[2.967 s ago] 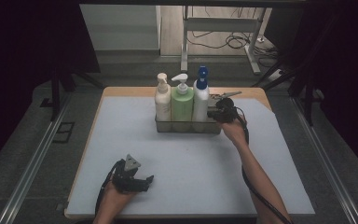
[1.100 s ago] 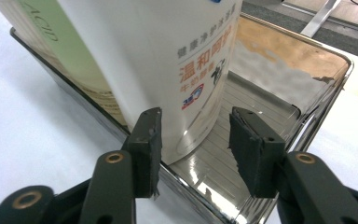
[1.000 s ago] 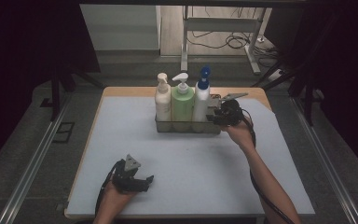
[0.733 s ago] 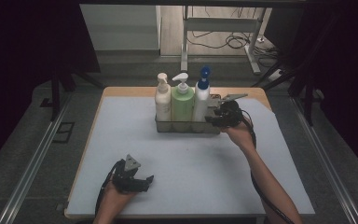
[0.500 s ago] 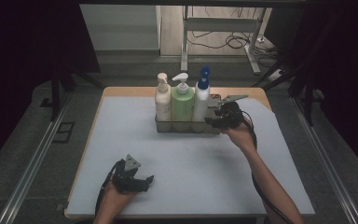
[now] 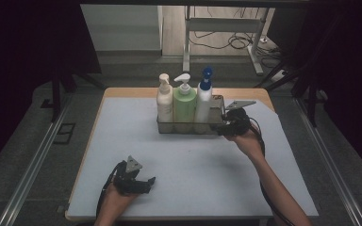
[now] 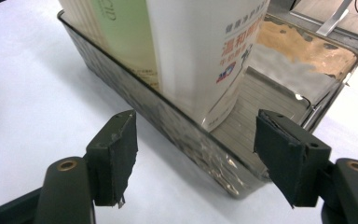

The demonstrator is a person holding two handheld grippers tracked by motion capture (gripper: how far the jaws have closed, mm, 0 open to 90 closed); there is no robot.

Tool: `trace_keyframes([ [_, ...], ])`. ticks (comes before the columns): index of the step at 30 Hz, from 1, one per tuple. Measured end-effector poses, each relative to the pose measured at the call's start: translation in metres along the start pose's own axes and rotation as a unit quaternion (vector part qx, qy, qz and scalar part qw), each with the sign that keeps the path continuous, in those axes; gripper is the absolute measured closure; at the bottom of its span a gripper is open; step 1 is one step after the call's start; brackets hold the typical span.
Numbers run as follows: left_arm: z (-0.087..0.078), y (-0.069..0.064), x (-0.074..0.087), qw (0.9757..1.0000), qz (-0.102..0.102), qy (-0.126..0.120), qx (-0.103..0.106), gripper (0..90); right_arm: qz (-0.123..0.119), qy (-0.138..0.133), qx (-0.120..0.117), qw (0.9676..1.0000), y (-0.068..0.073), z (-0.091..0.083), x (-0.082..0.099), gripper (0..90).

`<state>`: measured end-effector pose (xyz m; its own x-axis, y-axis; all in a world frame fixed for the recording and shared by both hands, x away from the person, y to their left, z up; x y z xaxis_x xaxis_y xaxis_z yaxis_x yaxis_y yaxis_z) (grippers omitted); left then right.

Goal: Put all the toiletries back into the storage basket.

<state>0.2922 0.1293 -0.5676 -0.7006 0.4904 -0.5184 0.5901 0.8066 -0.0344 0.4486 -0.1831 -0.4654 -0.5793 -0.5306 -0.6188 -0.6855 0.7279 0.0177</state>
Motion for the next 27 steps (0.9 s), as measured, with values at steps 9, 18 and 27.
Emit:
trace_keyframes([
  [9, 0.0, 0.0, 0.0, 1.0, 0.0, 0.0, 0.0, 12.2, -0.006, 0.008, -0.003, 0.9999, 0.009, -0.014, 0.021, 20.1],
  [18, 0.0, 0.0, 0.0, 1.0, 0.0, 0.0, -0.001, 12.2, -0.014, 0.015, -0.002, 0.9998, 0.024, -0.02, 0.057, 14.0],
  [27, 0.0, 0.0, 0.0, 1.0, 0.0, 0.0, -0.001, 12.3, -0.012, 0.021, 0.001, 0.9997, 0.035, -0.024, 0.096, 10.0],
])
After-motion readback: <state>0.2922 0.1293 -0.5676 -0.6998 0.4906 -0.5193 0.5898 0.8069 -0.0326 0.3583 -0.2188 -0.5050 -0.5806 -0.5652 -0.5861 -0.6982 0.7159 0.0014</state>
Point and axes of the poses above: each handheld gripper's, and its own axes: z roughly forward along the jaws, x roughly out of its underside, y roughly to its left, the point moved 6 cm from there along z, roughly forward along the jaws, and after that the axes turned 12 degrees about y, right-handed, at the moved point
